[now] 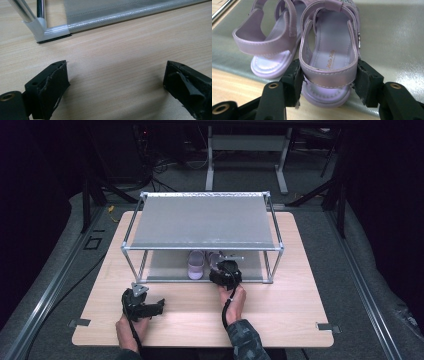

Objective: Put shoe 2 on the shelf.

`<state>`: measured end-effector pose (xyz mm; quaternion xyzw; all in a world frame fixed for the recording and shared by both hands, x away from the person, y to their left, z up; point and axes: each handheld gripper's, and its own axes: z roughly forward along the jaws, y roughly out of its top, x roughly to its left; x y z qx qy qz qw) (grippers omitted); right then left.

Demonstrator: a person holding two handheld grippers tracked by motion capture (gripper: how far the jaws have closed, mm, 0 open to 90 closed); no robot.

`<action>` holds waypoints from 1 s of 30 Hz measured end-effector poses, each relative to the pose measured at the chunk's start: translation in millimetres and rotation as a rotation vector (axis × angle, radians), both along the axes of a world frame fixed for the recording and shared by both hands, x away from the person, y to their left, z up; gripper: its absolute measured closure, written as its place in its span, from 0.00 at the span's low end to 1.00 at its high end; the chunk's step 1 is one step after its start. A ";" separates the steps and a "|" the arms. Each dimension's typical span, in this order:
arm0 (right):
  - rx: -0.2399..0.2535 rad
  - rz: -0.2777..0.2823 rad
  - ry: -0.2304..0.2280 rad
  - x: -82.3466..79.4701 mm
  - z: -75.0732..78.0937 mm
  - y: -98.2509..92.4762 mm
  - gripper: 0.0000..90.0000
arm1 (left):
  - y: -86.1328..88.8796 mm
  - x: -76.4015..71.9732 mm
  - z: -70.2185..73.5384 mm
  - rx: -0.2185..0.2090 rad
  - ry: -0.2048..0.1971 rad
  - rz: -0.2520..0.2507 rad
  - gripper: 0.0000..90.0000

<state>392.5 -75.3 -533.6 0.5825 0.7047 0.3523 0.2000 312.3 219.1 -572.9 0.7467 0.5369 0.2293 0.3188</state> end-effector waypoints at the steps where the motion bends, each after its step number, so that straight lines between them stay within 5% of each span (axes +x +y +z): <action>1: 0.021 0.035 0.002 2.2 -0.5 -1.1 0.52 | 0.1 -0.1 0.1 0.001 0.001 -0.001 0.06; 8: -0.023 0.019 -0.007 4.4 -2.5 2.4 0.47 | 0.0 -0.2 0.0 0.000 -0.001 -0.001 0.07; 13: 0.043 0.073 0.013 -2.7 0.3 -7.5 0.47 | -0.1 -0.2 0.0 -0.001 -0.002 0.000 0.07; 17: 0.006 0.049 0.002 -2.0 1.1 -2.9 0.54 | 0.0 -0.1 0.0 0.000 -0.001 0.001 0.07; 30: 0.020 0.092 -0.024 7.9 -0.7 -0.6 0.55 | -0.1 -0.1 -0.1 -0.002 -0.003 0.003 0.07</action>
